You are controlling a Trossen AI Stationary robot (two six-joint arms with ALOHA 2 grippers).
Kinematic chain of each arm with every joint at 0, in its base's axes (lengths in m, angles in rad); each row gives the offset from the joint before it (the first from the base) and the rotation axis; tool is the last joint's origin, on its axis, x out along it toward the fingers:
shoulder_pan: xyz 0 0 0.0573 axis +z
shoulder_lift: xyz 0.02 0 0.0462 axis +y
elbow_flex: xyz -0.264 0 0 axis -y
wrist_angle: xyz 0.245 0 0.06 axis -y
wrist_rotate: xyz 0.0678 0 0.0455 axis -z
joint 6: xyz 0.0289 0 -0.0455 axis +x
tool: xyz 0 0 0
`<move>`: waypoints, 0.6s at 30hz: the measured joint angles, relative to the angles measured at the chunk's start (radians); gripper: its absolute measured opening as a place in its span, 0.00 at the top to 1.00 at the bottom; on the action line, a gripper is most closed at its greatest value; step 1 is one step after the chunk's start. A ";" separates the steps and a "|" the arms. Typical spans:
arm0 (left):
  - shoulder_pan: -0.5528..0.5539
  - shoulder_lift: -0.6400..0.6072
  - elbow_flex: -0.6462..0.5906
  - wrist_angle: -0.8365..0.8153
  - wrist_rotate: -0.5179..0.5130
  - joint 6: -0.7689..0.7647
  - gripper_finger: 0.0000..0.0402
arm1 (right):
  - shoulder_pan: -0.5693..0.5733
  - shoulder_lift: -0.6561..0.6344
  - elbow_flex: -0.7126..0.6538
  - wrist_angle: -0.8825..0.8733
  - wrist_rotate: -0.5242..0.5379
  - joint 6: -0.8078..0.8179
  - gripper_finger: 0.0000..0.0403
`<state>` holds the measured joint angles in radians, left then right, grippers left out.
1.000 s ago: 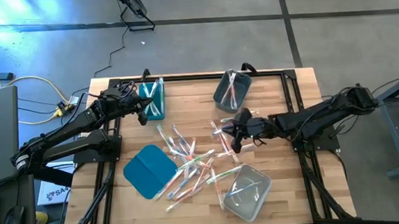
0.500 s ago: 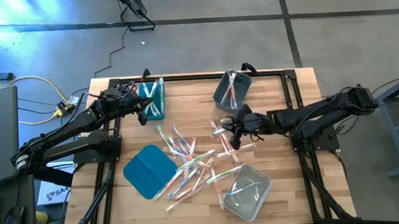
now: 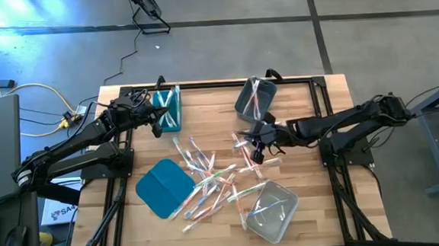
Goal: Pick & Place Toothbrushes
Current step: Put the blue toothbrush into the light gray bin
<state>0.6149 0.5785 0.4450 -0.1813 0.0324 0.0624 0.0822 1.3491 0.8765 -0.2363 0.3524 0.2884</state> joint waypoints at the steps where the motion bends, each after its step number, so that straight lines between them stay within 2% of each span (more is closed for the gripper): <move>1: 0.000 0.000 0.000 0.000 0.000 0.000 1.00 | 0.000 0.000 0.000 -0.001 0.014 0.012 0.99; 6: 0.000 0.000 0.000 0.000 0.000 0.000 1.00 | 0.000 0.013 0.000 -0.032 0.022 0.028 0.94; 13: 0.000 0.000 0.000 0.000 0.000 0.000 1.00 | 0.000 0.058 -0.002 -0.128 -0.012 0.017 0.69; 18: 0.000 0.000 0.000 0.000 -0.002 0.000 1.00 | -0.003 0.126 -0.002 -0.121 -0.038 -0.005 0.61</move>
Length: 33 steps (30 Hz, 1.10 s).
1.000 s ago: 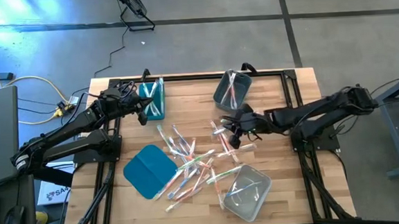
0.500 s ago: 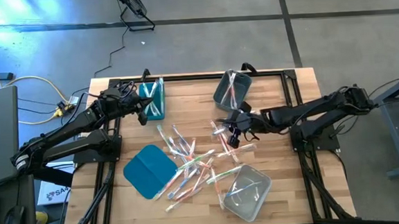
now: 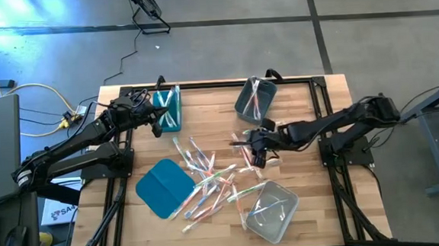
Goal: Pick & Place Toothbrushes
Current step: Put the blue toothbrush into the light gray bin
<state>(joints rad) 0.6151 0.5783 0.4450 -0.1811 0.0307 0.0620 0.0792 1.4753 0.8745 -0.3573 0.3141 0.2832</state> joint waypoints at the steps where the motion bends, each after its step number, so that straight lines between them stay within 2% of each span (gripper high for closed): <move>1: 0.000 0.000 0.000 0.000 0.000 0.000 1.00 | -0.003 0.021 0.000 0.011 -0.001 0.000 0.60; 12: 0.000 0.000 0.000 -0.001 0.003 0.000 1.00 | -0.074 0.176 0.000 0.036 -0.001 -0.082 0.61; 20: 0.000 0.000 0.000 -0.001 0.003 0.000 1.00 | -0.144 0.198 0.000 0.046 -0.015 -0.135 0.61; 25: 0.000 0.000 0.000 -0.001 0.003 0.000 1.00 | -0.168 0.198 0.000 0.040 -0.106 -0.153 0.61; 33: 0.000 0.000 0.000 -0.001 0.003 0.000 1.00 | -0.167 0.261 0.004 0.024 -0.095 -0.154 0.61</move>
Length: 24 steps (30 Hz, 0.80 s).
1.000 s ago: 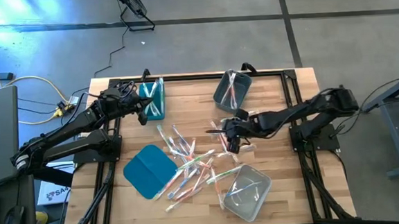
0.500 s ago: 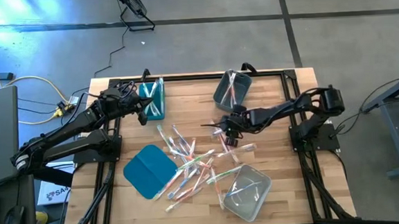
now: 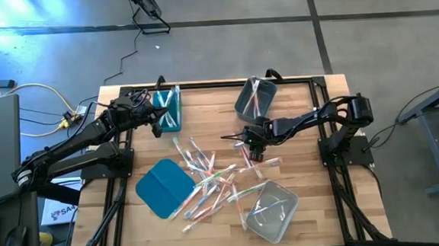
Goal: Pick & Place Toothbrushes
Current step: Put the blue toothbrush into the light gray bin
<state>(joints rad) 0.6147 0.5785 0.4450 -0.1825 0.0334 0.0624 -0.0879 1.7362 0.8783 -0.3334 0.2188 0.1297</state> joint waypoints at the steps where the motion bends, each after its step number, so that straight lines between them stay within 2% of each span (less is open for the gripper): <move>1: 0.000 0.000 0.000 0.000 0.000 0.000 1.00 | 0.000 0.010 0.000 0.002 0.003 0.001 0.61; 7: 0.000 0.000 0.000 0.000 0.000 0.000 1.00 | 0.002 0.015 0.000 0.008 0.011 -0.003 0.66; 18: 0.000 0.000 0.000 0.000 -0.001 0.012 1.00 | 0.001 -0.001 -0.004 0.003 -0.018 0.002 0.92; 24: 0.000 0.000 0.000 0.000 -0.001 0.012 1.00 | 0.023 -0.001 -0.004 0.007 -0.006 0.002 0.97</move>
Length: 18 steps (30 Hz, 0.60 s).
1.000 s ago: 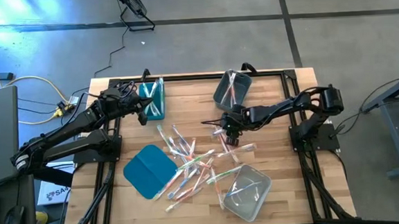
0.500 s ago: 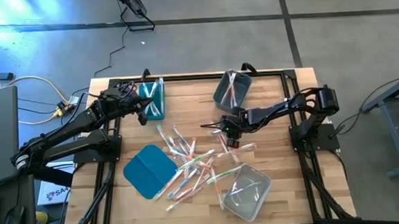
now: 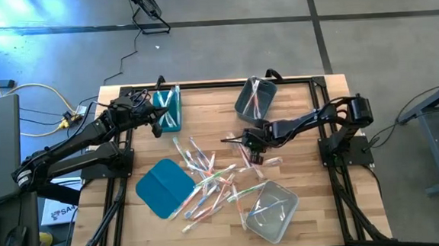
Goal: Pick & Place Toothbrushes
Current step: Put the blue toothbrush into the light gray bin
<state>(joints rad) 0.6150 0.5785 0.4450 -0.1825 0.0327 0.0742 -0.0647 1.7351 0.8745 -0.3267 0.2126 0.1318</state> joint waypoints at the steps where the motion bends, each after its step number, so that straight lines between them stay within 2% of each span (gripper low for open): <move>1: 0.000 0.000 0.000 0.000 0.000 0.000 1.00 | 0.006 0.000 0.000 0.000 0.003 0.000 0.97; 7: 0.000 0.000 0.000 0.000 0.000 0.000 1.00 | 0.038 -0.012 0.016 -0.033 0.032 0.001 0.97; 13: 0.000 0.000 0.000 0.000 0.000 -0.001 1.00 | 0.050 -0.100 0.086 -0.080 0.048 -0.002 0.97; 18: 0.000 0.000 0.000 -0.001 0.001 -0.001 1.00 | 0.052 -0.212 0.121 -0.088 -0.034 0.001 0.97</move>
<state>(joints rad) 0.6147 0.5782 0.4450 -0.1831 0.0334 0.0734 -0.0123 1.5229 0.9958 -0.4143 0.1782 0.1327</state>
